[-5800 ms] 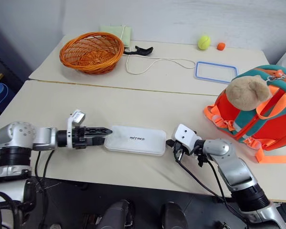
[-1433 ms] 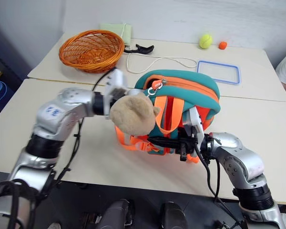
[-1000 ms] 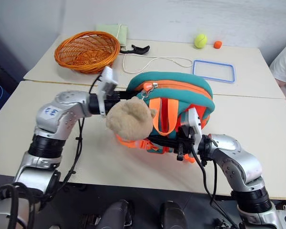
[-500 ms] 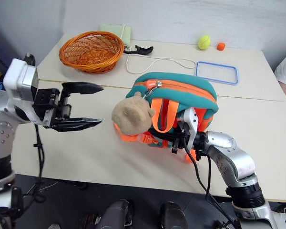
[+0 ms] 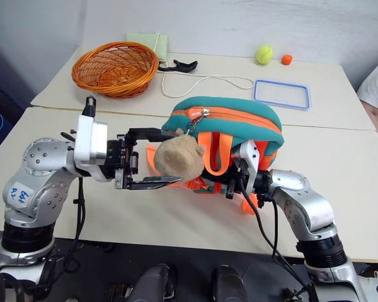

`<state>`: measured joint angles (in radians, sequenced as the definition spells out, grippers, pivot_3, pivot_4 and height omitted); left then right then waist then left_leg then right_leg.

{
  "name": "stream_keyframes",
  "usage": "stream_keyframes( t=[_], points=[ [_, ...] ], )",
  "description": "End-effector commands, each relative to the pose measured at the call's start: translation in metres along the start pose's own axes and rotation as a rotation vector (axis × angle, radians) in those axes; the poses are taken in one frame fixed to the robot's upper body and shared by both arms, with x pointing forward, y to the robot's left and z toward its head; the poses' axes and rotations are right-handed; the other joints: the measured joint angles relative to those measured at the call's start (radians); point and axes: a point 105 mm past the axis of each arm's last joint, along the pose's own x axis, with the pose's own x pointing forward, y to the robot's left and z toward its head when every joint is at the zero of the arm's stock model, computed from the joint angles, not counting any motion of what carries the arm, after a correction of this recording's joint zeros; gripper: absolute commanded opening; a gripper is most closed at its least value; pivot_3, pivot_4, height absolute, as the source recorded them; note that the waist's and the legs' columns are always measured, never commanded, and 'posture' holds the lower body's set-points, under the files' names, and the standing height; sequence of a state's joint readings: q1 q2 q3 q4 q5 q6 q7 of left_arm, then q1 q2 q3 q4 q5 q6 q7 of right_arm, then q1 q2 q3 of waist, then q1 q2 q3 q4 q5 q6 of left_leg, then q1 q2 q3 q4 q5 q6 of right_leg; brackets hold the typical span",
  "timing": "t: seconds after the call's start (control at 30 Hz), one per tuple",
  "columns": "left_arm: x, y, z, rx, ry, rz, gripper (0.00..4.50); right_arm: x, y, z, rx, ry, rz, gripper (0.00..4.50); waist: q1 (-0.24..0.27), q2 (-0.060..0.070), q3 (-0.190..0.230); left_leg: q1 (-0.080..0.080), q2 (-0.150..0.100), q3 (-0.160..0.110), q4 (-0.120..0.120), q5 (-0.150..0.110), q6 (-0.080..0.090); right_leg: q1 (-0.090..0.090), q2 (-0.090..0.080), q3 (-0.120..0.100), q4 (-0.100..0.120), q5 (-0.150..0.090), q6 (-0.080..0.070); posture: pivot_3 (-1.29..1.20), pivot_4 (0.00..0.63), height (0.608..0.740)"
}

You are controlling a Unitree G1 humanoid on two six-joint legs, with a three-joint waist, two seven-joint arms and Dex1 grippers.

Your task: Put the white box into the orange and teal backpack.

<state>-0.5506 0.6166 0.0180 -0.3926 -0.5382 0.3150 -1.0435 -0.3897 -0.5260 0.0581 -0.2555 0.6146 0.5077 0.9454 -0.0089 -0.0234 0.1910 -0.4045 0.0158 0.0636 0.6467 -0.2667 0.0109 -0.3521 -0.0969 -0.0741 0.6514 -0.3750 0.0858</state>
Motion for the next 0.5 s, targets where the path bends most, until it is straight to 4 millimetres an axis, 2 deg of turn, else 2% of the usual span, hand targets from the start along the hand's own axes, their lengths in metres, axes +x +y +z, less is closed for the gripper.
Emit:
stream_keyframes(
  t=[0.03,0.17,0.23,0.37,0.5],
  points=[
    [-0.004,0.006,-0.005,0.071,0.043,0.025,2.36,0.002,0.003,0.010,-0.031,-0.037,0.005,0.00,0.000,0.000,0.000,0.000,0.000,0.000,0.000,0.000,0.000,0.000,0.000,0.000,0.000,0.000,0.000,0.00,0.150,0.740],
    [-0.005,0.015,-0.004,0.079,0.028,0.066,1.29,0.002,0.004,0.012,-0.034,-0.051,0.000,0.00,0.004,0.000,0.000,0.000,0.000,0.000,0.000,0.000,0.000,0.000,0.000,0.000,0.000,0.000,0.000,0.00,0.150,0.740],
    [-0.011,0.024,0.002,0.041,-0.008,0.112,0.97,0.001,0.004,0.015,-0.027,-0.069,-0.004,0.00,0.004,0.000,0.000,0.000,0.000,0.000,0.000,0.000,0.000,0.000,0.000,0.000,0.000,0.000,0.000,0.00,0.150,0.740],
    [-0.036,0.057,0.020,-0.023,-0.067,0.244,0.97,-0.004,0.007,0.023,0.000,-0.122,0.001,0.00,0.003,0.000,0.000,0.000,0.000,0.000,0.000,0.000,0.000,0.000,0.000,0.000,0.000,0.000,0.000,0.00,0.150,0.740],
    [-0.070,0.092,0.023,-0.090,-0.068,0.417,0.97,-0.010,0.009,0.034,0.050,-0.186,0.007,0.00,0.002,0.000,0.000,0.000,0.000,0.000,0.000,0.000,0.000,0.000,0.000,-0.001,0.002,0.000,0.000,0.00,0.150,0.740]
  ],
)
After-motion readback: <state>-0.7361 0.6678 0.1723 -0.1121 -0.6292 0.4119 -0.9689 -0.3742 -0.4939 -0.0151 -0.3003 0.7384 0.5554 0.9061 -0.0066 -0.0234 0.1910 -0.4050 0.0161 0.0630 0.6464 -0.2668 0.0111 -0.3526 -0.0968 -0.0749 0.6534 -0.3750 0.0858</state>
